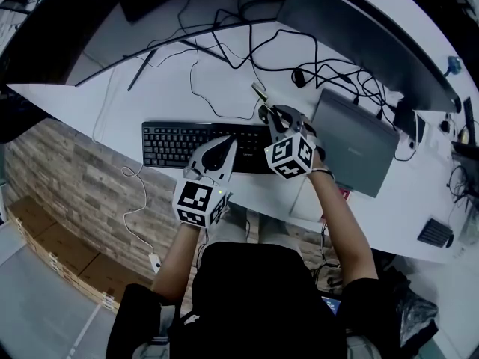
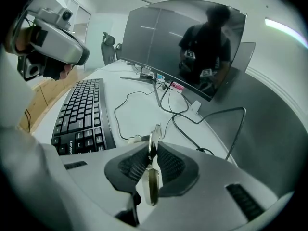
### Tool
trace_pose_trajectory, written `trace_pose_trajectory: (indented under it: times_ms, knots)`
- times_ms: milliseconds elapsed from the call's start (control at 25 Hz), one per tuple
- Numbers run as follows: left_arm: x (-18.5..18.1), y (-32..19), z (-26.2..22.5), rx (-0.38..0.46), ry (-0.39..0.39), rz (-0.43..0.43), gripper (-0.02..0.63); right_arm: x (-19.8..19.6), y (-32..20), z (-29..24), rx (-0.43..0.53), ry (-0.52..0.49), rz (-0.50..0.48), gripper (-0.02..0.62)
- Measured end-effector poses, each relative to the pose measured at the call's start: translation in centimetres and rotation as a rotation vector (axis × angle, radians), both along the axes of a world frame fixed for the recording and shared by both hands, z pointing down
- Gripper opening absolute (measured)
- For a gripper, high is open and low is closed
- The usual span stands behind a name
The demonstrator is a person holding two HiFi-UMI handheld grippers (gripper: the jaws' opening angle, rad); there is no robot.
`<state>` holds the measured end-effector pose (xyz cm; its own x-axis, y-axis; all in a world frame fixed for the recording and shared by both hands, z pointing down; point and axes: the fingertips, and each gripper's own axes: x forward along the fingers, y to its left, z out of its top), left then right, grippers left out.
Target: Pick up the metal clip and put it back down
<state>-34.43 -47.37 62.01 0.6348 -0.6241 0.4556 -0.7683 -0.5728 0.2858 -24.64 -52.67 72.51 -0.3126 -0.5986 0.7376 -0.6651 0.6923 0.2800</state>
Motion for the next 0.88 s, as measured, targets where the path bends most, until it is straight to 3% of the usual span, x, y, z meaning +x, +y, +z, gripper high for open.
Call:
trace_pose_trajectory:
  times_ms: [600, 880]
  knots:
    - [0.0, 0.7, 0.7, -0.02, -0.001, -0.019, 0.009, -0.7, 1.5, 0.9, -0.067, -0.04, -0.048, 0.103]
    - [0.5, 0.8, 0.4, -0.012, 0.002, -0.022, 0.009, -0.7, 1.6, 0.2, -0.059, -0.06, -0.061, 0.109]
